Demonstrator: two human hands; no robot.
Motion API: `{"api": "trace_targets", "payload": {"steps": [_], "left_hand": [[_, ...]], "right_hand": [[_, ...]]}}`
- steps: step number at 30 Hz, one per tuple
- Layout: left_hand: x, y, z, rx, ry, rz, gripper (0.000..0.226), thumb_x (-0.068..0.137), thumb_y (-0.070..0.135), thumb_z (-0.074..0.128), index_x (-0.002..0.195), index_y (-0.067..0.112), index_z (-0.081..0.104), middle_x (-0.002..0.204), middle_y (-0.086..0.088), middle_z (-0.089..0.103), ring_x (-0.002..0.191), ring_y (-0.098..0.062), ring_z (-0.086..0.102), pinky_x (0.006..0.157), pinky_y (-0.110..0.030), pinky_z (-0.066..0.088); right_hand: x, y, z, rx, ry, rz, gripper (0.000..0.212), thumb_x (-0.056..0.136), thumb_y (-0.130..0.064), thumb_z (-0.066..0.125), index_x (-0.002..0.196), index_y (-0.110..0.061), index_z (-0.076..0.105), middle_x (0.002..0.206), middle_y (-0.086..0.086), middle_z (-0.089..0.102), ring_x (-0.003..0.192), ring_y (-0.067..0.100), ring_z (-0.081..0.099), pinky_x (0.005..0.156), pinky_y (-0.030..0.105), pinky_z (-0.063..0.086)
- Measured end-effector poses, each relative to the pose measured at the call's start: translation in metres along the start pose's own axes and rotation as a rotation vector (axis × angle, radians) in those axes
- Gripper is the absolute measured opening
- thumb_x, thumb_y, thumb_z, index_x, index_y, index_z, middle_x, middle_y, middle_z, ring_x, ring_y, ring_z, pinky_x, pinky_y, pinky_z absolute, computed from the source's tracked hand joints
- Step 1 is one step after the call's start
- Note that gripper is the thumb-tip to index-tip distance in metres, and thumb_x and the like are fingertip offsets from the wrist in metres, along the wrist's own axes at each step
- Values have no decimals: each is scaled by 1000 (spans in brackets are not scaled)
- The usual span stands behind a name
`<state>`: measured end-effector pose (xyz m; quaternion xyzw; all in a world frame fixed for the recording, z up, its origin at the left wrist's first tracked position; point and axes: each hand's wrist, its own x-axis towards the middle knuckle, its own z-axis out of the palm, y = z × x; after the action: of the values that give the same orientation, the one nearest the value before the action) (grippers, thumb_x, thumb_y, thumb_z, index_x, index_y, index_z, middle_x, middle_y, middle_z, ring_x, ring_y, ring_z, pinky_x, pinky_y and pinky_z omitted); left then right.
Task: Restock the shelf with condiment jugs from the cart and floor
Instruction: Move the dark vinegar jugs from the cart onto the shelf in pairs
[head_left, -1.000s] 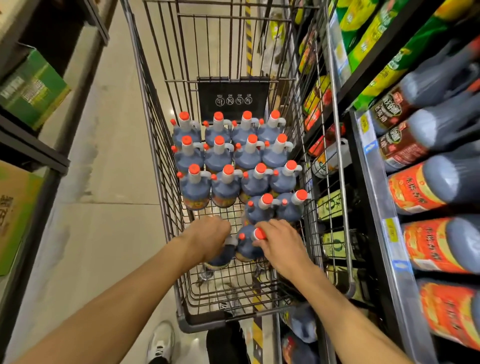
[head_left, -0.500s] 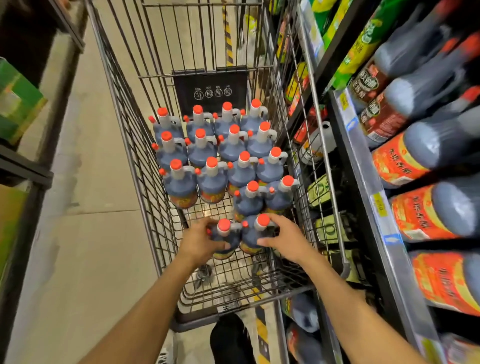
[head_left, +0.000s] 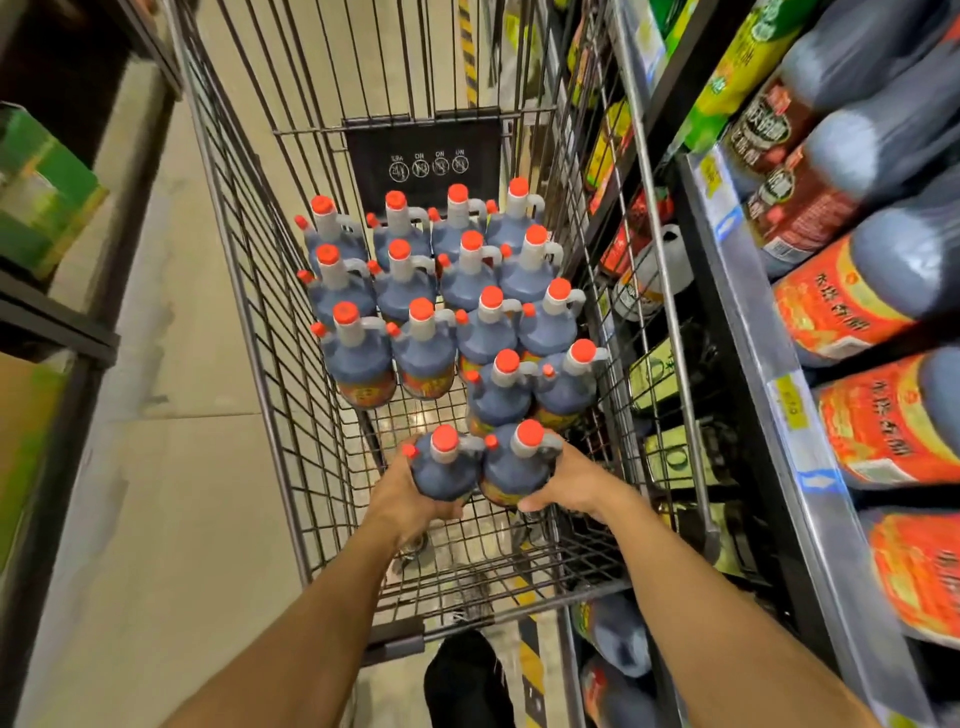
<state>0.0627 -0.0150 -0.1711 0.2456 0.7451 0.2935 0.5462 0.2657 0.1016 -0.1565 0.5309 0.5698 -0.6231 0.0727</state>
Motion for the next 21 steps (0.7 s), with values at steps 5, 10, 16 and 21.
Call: {"api": "trace_targets", "payload": {"steps": [5,10,16,21], "left_hand": [[14,-5,-10,39,-53,22,107,43,2,96,133,27,43,125,-3,63,117,-29,62,92,-40,57],[10,-1,-9,124,-56,91,102,43,5,94,130,27,47,116,1,66,104,-23,65,83,-31,59],[-3,17,-10,136,-72,183,85,45,15,93,112,46,50,113,1,69,104,-28,67,88,-46,58],[-23,49,-24,-21,-126,256,88,51,10,92,124,36,52,120,-7,69,111,-32,67,86,-55,59]], "right_hand": [[8,0,-4,2,-87,8,62,76,10,80,126,-15,53,114,-10,59,114,11,54,91,19,44],[9,11,-8,65,-79,12,60,70,9,84,120,-18,65,109,-9,71,108,13,66,84,21,56],[-12,9,-20,122,-95,-6,57,72,9,84,114,-23,65,113,-7,72,108,11,66,80,17,56],[-43,-11,-29,205,-38,-85,54,72,6,84,112,-24,65,109,-6,74,95,3,71,83,25,58]]}}
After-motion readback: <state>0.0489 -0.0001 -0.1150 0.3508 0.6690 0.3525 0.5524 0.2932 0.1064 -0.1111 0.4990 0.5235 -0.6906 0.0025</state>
